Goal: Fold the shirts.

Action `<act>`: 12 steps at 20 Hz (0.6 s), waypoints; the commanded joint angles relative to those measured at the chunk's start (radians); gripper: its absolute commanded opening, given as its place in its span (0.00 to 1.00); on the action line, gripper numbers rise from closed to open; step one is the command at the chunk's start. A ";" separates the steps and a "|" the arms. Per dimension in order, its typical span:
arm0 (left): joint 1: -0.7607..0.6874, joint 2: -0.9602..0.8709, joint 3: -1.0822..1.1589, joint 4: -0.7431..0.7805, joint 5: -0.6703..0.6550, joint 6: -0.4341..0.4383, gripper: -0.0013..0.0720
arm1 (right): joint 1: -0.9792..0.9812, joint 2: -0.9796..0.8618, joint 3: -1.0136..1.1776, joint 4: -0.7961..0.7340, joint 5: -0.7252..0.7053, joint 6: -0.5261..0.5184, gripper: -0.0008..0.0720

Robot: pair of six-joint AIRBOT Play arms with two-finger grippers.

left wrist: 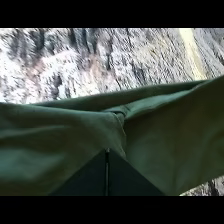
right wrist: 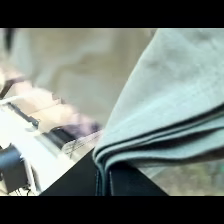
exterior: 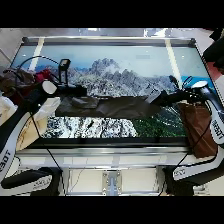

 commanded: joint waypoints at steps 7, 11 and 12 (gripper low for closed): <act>-0.375 -0.286 0.001 -0.371 0.024 0.161 0.04 | 0.005 0.243 0.193 0.005 0.195 0.175 0.02; -0.463 -0.324 0.012 -0.561 0.158 0.244 0.04 | 0.005 0.245 0.281 0.003 0.215 0.229 0.02; -0.471 -0.325 0.021 -0.562 0.161 0.245 0.04 | 0.006 0.245 0.299 0.002 0.215 0.240 0.02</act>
